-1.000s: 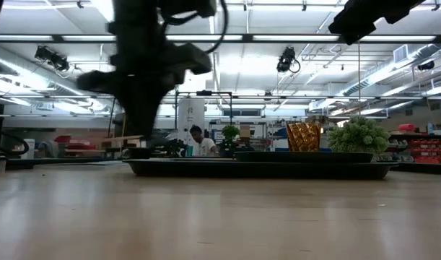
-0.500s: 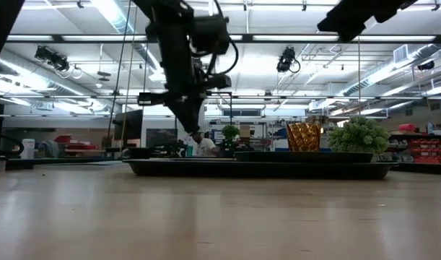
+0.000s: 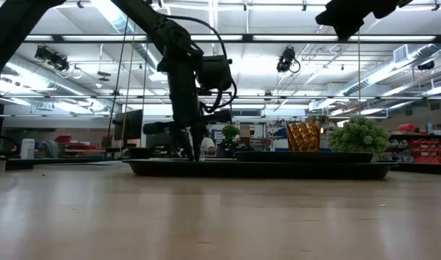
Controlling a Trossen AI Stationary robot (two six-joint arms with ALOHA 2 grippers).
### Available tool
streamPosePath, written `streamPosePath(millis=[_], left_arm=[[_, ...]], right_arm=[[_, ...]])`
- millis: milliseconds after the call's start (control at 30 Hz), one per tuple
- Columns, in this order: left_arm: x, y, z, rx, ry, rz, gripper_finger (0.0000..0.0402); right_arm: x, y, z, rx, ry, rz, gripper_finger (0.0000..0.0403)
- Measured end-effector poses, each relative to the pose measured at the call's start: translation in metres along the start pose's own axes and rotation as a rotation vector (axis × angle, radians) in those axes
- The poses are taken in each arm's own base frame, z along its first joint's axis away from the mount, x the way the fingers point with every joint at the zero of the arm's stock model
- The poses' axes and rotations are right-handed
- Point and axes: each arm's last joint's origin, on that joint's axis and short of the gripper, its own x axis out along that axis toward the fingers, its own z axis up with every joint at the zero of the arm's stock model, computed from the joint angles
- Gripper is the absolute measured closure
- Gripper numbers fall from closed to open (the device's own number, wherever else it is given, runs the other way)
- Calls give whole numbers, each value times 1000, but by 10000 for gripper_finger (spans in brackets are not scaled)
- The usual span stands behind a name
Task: Pick and place plate/cup/fork/spoon on tray
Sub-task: Put the orange fork on the black tray to the left side of the black plate, then put the yellow spoon on the black tray to the left side of the orange fork
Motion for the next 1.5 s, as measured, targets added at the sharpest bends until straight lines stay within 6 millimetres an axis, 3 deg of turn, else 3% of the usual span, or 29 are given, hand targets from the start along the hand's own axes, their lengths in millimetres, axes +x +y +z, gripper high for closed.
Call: streamPosePath(millis=[333,467,633,833,1033,1267,1500], left_arm=[[-8,0,-1,37,33,-19,277],[-26,1,-6,107,196,-67,261],[-52,0,-31,199,478,-126,266],[-79,-10,-80,290,597,-187,280],[-91,-14,-142,408,516,-95,285],[-102,5,-213,408,268,124,285],[-118,36,-277,325,180,248,285]], right_arm=[[0,1,0,-2,-2,12,271],[0,1,0,-6,1,13,271],[0,1,0,-8,4,12,271],[0,1,-2,-12,20,11,271],[0,1,-3,-9,27,11,271],[-1,5,-4,-6,33,30,271],[-2,10,-4,-1,32,54,271]])
